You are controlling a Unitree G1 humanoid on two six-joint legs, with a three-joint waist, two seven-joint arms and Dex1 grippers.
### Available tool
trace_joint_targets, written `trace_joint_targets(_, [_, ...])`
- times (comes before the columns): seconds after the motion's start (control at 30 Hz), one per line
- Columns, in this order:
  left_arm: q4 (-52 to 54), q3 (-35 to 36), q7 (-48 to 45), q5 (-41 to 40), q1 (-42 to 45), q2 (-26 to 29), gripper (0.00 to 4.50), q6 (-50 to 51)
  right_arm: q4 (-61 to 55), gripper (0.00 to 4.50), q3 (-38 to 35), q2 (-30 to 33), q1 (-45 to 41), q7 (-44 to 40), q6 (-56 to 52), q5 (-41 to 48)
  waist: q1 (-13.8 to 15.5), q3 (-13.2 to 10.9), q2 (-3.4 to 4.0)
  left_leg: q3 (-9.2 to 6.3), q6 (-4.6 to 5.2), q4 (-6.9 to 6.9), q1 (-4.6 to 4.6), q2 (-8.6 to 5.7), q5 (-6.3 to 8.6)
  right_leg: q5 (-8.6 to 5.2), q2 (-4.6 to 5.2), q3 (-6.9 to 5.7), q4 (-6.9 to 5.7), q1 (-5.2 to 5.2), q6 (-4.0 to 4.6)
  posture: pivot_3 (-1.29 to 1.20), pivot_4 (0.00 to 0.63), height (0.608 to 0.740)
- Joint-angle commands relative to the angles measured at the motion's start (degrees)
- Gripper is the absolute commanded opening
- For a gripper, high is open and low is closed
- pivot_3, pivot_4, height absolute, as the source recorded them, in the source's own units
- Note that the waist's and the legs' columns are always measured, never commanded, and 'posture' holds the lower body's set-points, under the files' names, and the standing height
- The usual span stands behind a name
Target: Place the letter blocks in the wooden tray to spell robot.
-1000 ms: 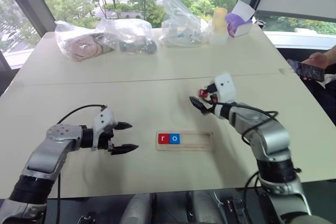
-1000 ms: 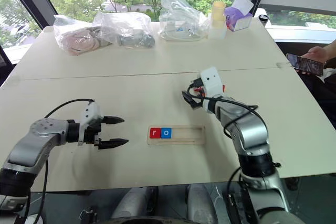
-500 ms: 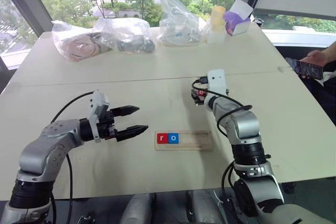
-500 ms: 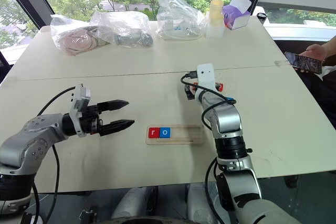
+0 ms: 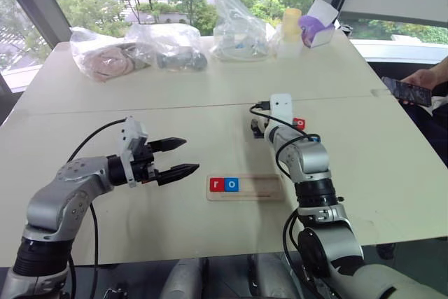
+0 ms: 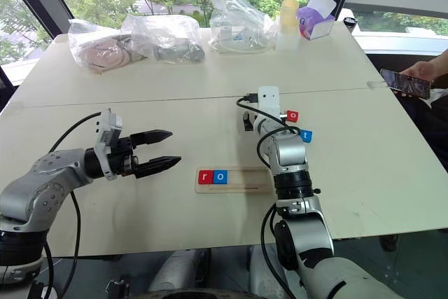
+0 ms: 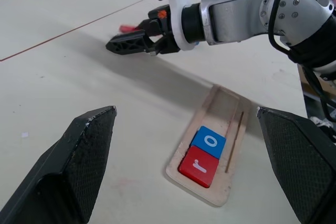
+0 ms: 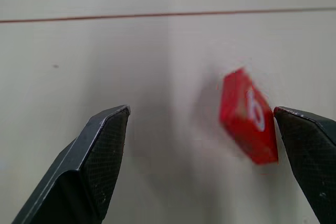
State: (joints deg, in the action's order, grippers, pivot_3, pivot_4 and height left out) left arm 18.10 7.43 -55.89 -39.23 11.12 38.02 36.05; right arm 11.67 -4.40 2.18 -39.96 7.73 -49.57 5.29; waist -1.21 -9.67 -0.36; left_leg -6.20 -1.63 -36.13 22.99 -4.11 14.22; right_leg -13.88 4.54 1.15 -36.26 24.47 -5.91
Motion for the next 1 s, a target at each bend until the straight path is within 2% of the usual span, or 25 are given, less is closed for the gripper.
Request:
trace_joint_targets(0.03, [2.13,-0.22,0.62,-0.3,0.09,-0.28,4.48,-0.79,-2.9,4.5,-0.21,-0.13,-0.53,0.12,1.23,-0.49,-0.11,0.0,0.01,0.0,0.0,0.0,0.0,0.0,0.0,0.0,-0.01,0.0,0.0,0.0,0.0,0.0,0.15,0.74])
trace_joint_targets(0.4, [1.83,-1.2,1.33,0.06,0.38,-0.7,4.48,-1.21,-2.21,4.5,-1.88,-1.28,-0.55,0.99,0.3,0.0,-0.1,0.0,0.0,0.0,-0.01,0.0,-0.01,0.0,0.0,0.0,-0.01,0.01,-0.04,0.0,0.0,0.0,0.15,0.74])
trace_joint_targets(0.63, [1.88,-1.45,1.81,0.5,0.31,-0.93,4.48,-1.56,3.79,4.5,-2.84,-2.27,-2.13,0.99,2.69,0.2,-0.21,0.0,0.0,0.02,-0.01,0.0,-0.08,0.0,-0.01,0.0,-0.02,0.02,-0.05,-0.04,0.01,0.0,0.15,0.74])
trace_joint_targets(0.73, [2.43,-1.5,1.44,0.52,-0.35,-0.64,4.5,-1.69,5.5,3.7,-2.87,-2.36,-2.51,0.85,3.38,0.09,-0.37,0.0,0.0,0.03,-0.01,0.0,-0.17,0.01,-0.01,0.0,-0.02,0.03,-0.08,-0.12,0.01,0.0,0.15,0.74])
trace_joint_targets(0.9, [3.38,-2.0,-0.6,1.15,-1.57,0.45,4.5,-2.69,5.25,1.2,-2.04,-1.74,-2.15,-0.02,2.86,-0.2,-1.46,0.0,0.0,0.05,-0.01,0.05,-0.35,0.03,-0.01,0.0,-0.05,0.08,-0.09,-0.25,0.02,0.0,0.15,0.74])
trace_joint_targets(1.0, [3.75,-2.46,-1.6,1.43,-1.8,1.01,4.5,-3.2,1.42,1.18,0.19,0.09,-0.32,-1.82,0.88,-1.13,-1.36,0.01,0.0,0.06,-0.01,0.1,-0.39,0.07,-0.01,-0.01,-0.09,0.1,-0.11,-0.25,0.03,0.0,0.15,0.74])
